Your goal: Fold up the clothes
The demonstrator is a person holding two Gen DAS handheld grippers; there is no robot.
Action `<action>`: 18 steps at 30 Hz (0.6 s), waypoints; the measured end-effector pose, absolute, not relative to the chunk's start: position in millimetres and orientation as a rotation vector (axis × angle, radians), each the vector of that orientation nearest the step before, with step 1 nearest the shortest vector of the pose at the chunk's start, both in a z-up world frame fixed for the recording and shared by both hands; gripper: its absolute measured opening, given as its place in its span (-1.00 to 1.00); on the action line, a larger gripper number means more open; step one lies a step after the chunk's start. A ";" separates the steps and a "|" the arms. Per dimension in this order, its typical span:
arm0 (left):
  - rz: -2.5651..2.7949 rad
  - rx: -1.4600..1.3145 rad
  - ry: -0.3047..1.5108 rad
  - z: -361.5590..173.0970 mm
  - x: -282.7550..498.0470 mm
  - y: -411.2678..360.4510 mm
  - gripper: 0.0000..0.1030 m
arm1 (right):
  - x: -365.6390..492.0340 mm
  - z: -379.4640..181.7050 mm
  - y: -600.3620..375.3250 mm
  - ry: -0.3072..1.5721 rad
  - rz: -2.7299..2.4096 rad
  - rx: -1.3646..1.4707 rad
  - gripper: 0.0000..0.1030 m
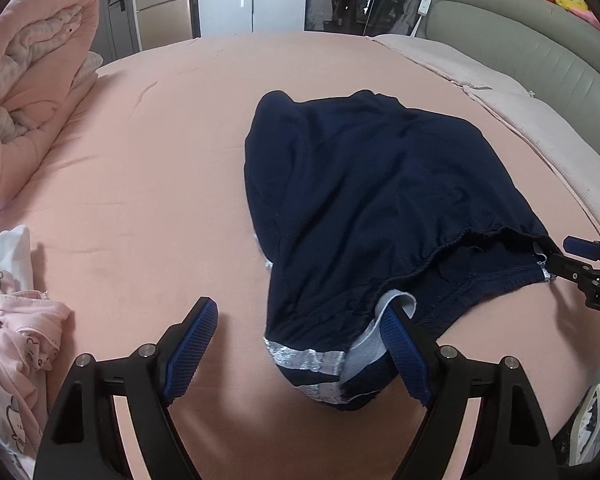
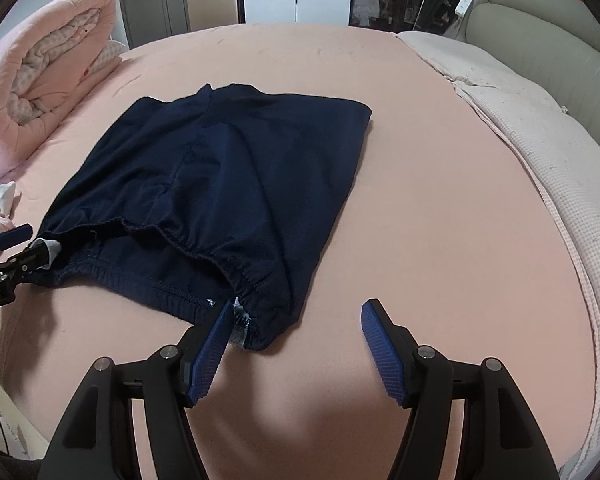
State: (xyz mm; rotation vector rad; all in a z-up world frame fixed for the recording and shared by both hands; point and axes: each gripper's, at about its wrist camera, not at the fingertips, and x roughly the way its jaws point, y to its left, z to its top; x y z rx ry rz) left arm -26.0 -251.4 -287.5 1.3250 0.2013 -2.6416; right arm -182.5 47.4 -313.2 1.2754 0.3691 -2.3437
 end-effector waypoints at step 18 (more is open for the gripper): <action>-2.606 1.328 0.131 -291.3 -19.4 -243.0 -0.12 | -180.0 -317.0 45.6 0.392 -2.390 1.235 -0.37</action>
